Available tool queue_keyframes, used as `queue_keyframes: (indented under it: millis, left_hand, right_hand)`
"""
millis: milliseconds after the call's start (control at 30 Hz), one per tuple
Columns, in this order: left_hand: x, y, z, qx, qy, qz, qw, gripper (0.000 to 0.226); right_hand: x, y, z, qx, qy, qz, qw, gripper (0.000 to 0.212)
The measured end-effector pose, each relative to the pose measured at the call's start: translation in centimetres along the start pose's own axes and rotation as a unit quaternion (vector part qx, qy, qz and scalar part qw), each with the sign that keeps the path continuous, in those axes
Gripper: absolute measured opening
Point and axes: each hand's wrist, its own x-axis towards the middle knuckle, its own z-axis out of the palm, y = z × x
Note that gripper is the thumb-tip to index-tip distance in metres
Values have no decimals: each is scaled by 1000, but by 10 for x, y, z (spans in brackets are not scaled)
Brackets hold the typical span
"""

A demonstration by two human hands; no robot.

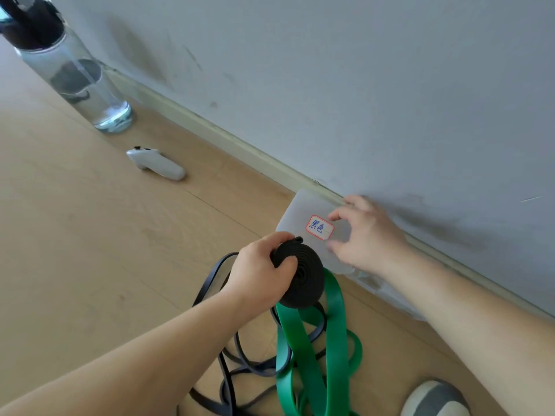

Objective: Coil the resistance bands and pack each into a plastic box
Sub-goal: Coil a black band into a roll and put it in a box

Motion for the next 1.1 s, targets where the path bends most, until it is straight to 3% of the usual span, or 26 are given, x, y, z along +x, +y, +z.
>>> queue_keyframes:
  millis: [100, 167, 300, 400, 733, 933, 1100]
  left_hand:
    - [-6, -8, 3, -19, 35, 5, 999, 37]
    - [-8, -10, 7, -23, 56, 3, 998, 38]
    - [-12, -15, 11, -23, 73, -5, 997, 39]
    - [-12, -17, 9, -8, 74, -7, 997, 39]
    - [-2, -5, 15, 56, 37, -19, 998, 40]
    - [-1, -10, 16, 69, 21, -42, 997, 43]
    - [-1, -10, 18, 33, 19, -53, 998, 42]
  right_hand:
    - [-5, -3, 1, -23, -82, 5, 996, 63]
    - [-4, -5, 2, -34, -80, -11, 996, 67]
    - [-4, -15, 17, -196, -65, -32, 978, 80]
    - [-5, -24, 33, -236, -40, -18, 971, 73]
    - [-9, -16, 27, -143, -17, -19, 989, 58]
    - [-9, -15, 19, -127, -39, -6, 991, 57]
    - [-6, -32, 35, -192, -37, -11, 981, 69]
